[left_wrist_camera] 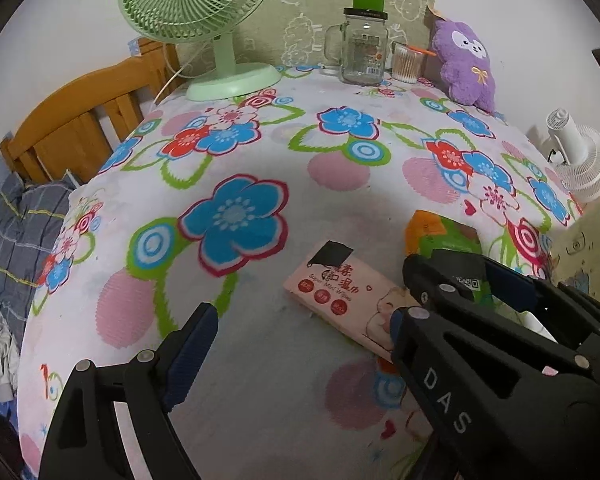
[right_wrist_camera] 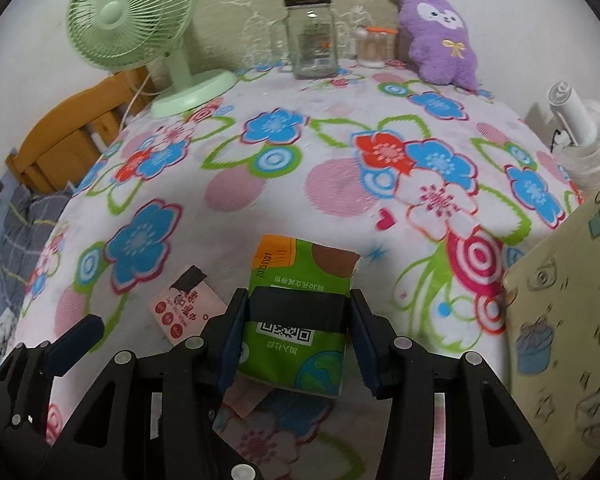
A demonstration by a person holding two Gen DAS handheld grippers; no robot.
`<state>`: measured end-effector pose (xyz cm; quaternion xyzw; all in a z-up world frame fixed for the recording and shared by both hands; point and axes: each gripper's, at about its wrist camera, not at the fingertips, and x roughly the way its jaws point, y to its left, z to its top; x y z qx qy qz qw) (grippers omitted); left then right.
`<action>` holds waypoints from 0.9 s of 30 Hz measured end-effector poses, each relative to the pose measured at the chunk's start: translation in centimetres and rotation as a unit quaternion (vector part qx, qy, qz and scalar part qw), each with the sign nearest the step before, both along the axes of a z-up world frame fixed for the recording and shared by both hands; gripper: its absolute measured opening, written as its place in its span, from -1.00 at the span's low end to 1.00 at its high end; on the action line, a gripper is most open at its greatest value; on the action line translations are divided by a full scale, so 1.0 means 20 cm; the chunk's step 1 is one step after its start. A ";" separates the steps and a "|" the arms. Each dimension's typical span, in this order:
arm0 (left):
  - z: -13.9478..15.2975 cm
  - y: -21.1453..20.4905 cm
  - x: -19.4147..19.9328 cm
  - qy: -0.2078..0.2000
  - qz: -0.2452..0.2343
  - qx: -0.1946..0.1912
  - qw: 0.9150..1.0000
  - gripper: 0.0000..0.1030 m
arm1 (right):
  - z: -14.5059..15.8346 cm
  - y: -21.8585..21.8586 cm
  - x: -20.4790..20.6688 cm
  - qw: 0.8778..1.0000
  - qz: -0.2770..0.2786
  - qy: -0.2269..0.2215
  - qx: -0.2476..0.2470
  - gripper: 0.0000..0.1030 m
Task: Organize soft objects
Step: 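Lift the green tissue pack with the right tool while the left tool grasps the pink packet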
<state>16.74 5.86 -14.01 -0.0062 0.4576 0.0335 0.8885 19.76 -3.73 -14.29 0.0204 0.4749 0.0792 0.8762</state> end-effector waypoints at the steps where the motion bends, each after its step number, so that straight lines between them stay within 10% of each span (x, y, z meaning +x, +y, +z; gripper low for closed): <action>1: 0.00 0.01 -0.02 -0.001 0.000 0.000 1.000 0.73 | 0.00 0.01 -0.01 1.000 0.003 0.001 0.001 -0.01; 22: -0.04 -0.08 -0.03 0.005 -0.006 -0.048 0.999 0.71 | 0.05 -0.11 -0.08 0.998 -0.023 -0.027 -0.048 0.00; 27: -0.04 -0.11 -0.02 -0.005 -0.002 -0.031 1.000 0.41 | 0.04 -0.14 -0.07 0.998 -0.030 -0.024 -0.048 0.00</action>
